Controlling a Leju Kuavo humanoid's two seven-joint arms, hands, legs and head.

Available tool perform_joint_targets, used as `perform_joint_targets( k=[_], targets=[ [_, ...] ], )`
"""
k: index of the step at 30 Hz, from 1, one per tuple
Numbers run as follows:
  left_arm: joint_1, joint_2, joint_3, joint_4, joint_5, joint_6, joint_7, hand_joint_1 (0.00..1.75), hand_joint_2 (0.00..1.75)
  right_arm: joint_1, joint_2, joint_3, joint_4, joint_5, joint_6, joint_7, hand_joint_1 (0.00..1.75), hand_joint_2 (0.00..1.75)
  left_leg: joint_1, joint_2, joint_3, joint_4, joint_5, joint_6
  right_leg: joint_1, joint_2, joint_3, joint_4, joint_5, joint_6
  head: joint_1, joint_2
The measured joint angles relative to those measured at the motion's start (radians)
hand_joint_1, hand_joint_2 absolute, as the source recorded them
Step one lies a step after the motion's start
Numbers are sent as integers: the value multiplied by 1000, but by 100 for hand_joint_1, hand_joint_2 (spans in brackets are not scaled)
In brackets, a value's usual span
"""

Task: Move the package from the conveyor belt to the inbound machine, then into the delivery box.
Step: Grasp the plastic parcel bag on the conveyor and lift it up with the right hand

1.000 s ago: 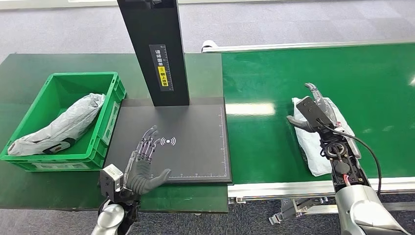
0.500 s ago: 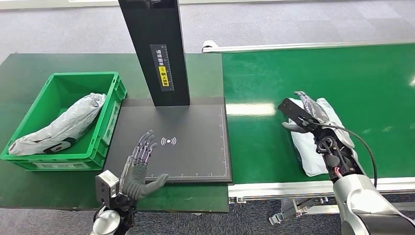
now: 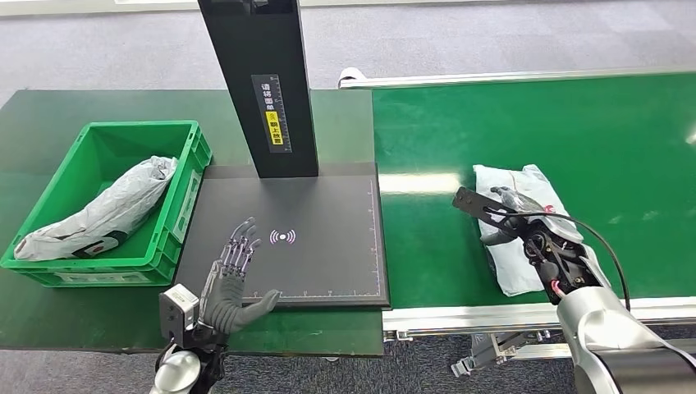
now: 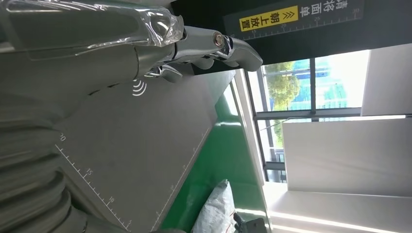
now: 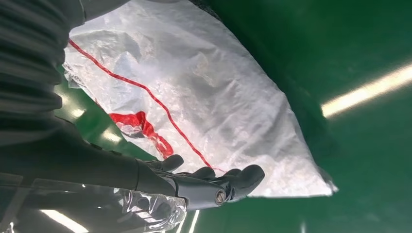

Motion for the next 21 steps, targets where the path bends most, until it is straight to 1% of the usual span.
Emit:
perform_joint_targets(
  k=[4,6,8,12,18,21],
  targets=[
    [-14,0,0,13,0,3,4,0,175,-11,-3,38,23,36,71,43,0,175,0,0,0,0,0,0,0,0,0,0,0,0,0,0],
    [-25,-1,0,21,0,4,5,0,175,-11,-4,55,32,48,86,59,0,175,0,0,0,0,0,0,0,0,0,0,0,0,0,0],
    [-30,-3,0,28,0,8,6,0,175,-9,-5,68,38,61,82,79,0,175,0,0,0,0,0,0,0,0,0,0,0,0,0,0],
    [-33,-6,0,41,0,19,6,0,175,-5,-8,90,47,92,63,148,0,175,0,0,0,0,0,0,0,0,0,0,0,0,0,0],
    [-35,-8,0,54,0,20,6,0,175,-5,-12,107,57,101,59,172,0,175,0,0,0,0,0,0,0,0,0,0,0,0,0,0],
    [-41,-8,0,60,0,22,6,0,175,-5,-12,114,60,112,77,186,0,175,0,0,0,0,0,0,0,0,0,0,0,0,0,0]
  ],
)
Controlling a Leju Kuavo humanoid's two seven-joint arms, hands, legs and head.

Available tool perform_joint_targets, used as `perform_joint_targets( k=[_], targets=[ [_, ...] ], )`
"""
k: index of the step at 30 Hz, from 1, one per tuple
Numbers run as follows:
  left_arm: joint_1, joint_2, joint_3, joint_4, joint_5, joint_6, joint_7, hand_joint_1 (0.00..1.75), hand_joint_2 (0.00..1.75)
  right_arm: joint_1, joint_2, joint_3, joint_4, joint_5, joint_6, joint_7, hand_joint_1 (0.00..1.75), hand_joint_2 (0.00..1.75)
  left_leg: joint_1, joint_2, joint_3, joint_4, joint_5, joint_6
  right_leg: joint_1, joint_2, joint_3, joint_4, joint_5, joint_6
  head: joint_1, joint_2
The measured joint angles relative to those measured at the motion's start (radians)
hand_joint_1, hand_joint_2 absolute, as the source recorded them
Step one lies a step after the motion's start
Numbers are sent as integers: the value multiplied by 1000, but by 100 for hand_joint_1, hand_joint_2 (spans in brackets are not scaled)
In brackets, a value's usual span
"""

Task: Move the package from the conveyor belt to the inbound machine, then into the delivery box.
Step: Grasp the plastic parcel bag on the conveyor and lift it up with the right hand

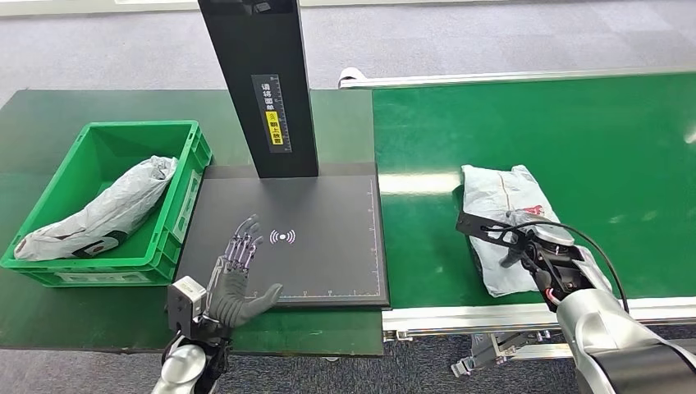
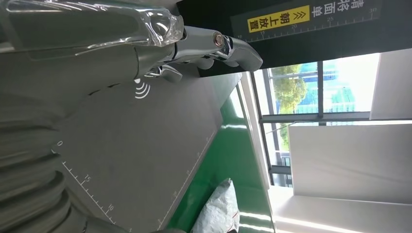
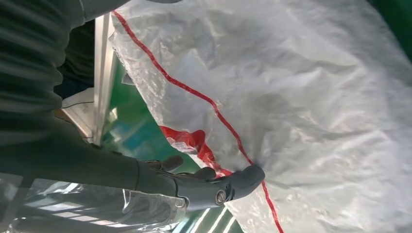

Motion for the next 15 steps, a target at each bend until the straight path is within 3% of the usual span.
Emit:
perform_joint_targets(
  k=[4,5,8,9,15],
  targets=[
    [-13,-2,0,10,1,2,0,0,175,2,1,7,3,6,38,-9,0,175,0,0,0,0,0,0,0,0,0,0,0,0,0,0],
    [-16,-3,0,12,2,4,0,0,175,3,1,10,4,7,45,-16,20,175,0,0,0,0,0,0,0,0,0,0,0,0,0,0],
    [-20,-6,0,18,7,11,-1,0,175,7,1,14,4,7,63,-43,150,175,0,0,0,0,0,0,0,0,0,0,0,0,0,0],
    [-21,-6,0,19,9,13,-1,0,175,9,1,15,5,5,69,-55,175,175,0,0,0,0,0,0,0,0,0,0,0,0,0,0],
    [-19,-6,0,17,11,17,-3,0,175,9,1,16,5,-16,100,-117,175,175,0,0,0,0,0,0,0,0,0,0,0,0,0,0]
  ],
)
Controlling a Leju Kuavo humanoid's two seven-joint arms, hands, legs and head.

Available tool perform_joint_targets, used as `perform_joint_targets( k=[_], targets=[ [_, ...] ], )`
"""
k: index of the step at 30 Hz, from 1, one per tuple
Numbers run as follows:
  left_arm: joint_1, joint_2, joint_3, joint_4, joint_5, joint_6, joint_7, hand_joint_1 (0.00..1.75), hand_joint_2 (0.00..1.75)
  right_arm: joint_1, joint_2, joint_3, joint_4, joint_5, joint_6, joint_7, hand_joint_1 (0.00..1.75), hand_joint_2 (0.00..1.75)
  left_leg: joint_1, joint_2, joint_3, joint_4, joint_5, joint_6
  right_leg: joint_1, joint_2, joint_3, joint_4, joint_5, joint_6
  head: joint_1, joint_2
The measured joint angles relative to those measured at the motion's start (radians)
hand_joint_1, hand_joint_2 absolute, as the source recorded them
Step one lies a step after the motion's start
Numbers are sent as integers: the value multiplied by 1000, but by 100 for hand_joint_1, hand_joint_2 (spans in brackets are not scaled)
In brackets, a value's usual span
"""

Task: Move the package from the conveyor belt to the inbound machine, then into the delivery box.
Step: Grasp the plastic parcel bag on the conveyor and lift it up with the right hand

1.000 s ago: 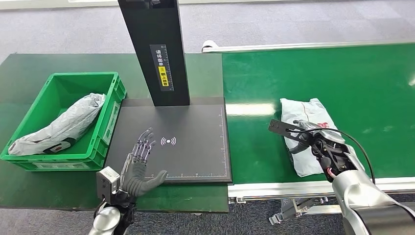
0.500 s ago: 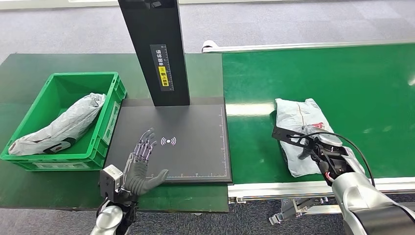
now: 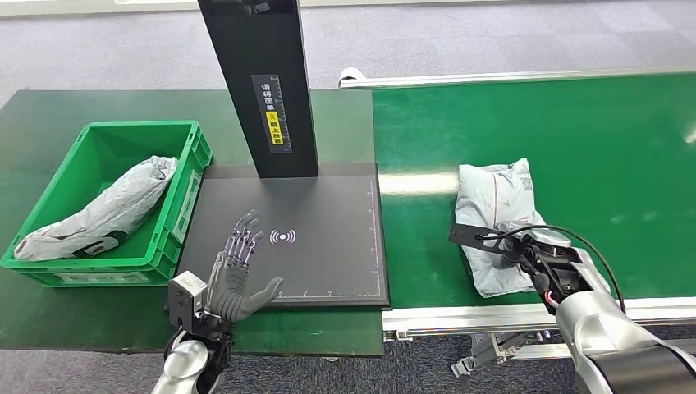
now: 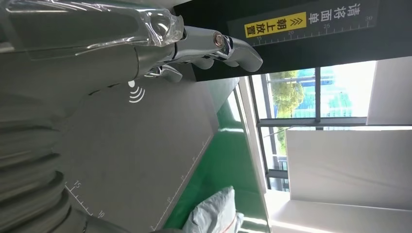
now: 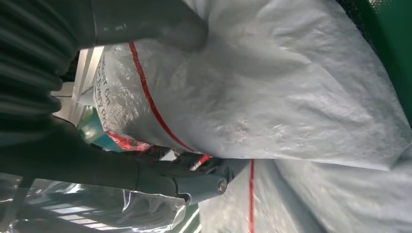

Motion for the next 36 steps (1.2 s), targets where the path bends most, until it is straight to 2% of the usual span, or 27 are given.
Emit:
perform_joint_targets(
  k=[5,16,19,25,30,36],
  targets=[
    [2,0,0,-2,0,1,0,0,175,0,0,0,0,-4,8,-13,175,175,0,0,0,0,0,0,0,0,0,0,0,0,0,0],
    [20,5,0,-16,9,11,1,0,175,3,0,4,-5,-29,21,-99,175,175,0,0,0,0,0,0,0,0,0,0,0,0,0,0],
    [44,10,1,-49,19,16,6,0,175,3,3,7,-25,-69,-39,-158,175,175,0,0,0,0,0,0,0,0,0,0,0,0,0,0],
    [98,17,8,-125,21,12,14,0,175,18,22,-24,-126,-230,-226,-288,175,175,0,0,-1,0,0,0,0,0,0,0,0,0,0,0],
    [107,18,16,-152,21,13,17,0,175,76,47,-90,-263,-378,-314,-351,175,175,0,0,-1,0,0,0,0,0,0,0,0,0,0,0],
    [118,18,18,-168,22,26,12,0,175,151,72,-159,-434,-497,-421,-493,175,175,0,0,-1,0,0,0,0,0,0,0,0,0,0,0]
  ],
)
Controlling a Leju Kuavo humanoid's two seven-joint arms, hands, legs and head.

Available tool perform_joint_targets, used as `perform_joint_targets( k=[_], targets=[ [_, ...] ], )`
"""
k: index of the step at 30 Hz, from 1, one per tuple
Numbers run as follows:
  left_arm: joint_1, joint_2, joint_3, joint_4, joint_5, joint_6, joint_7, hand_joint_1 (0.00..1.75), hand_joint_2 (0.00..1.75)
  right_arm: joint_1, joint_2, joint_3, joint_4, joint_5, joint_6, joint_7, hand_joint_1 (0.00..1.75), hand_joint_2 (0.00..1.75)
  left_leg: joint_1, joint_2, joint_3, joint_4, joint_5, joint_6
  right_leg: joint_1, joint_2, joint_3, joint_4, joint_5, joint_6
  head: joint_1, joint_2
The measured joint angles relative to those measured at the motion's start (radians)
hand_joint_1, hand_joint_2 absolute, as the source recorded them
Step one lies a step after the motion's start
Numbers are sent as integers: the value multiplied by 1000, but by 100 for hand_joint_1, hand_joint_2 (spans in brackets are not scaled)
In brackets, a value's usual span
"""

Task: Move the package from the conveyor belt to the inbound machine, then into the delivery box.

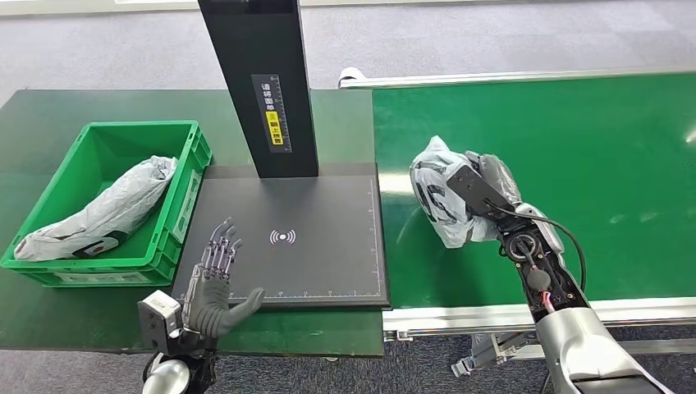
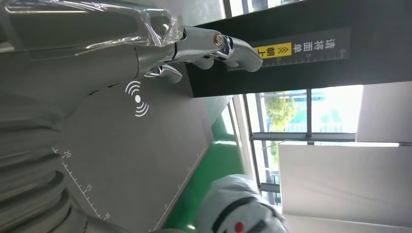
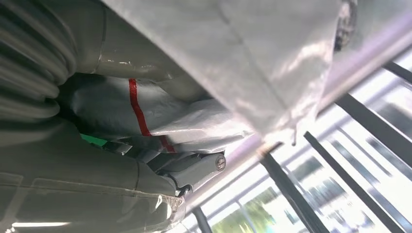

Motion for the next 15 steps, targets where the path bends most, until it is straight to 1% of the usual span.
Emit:
perform_joint_targets(
  k=[2,6,9,12,15],
  targets=[
    [1,0,0,-1,1,5,-3,0,175,18,7,-11,-46,-16,-26,-32,175,175,0,0,0,0,0,0,0,0,0,0,0,0,0,0],
    [1,0,0,-1,5,10,-8,0,175,43,14,-21,-107,-27,-59,-67,175,175,0,0,0,0,0,0,0,0,0,0,0,0,0,0],
    [-1,-1,0,-1,19,20,-16,0,175,64,24,-19,-154,-17,-133,-133,175,175,0,0,0,0,0,0,0,0,0,0,0,0,0,0],
    [-8,-3,0,-1,38,34,-21,0,175,80,39,9,-202,52,-232,-185,175,175,0,1,0,0,0,0,0,0,0,0,0,0,0,0],
    [-20,-6,0,-1,54,41,-24,0,175,92,51,68,-234,147,-308,-206,175,175,0,1,0,0,0,0,0,0,-1,0,0,0,0,0]
  ],
)
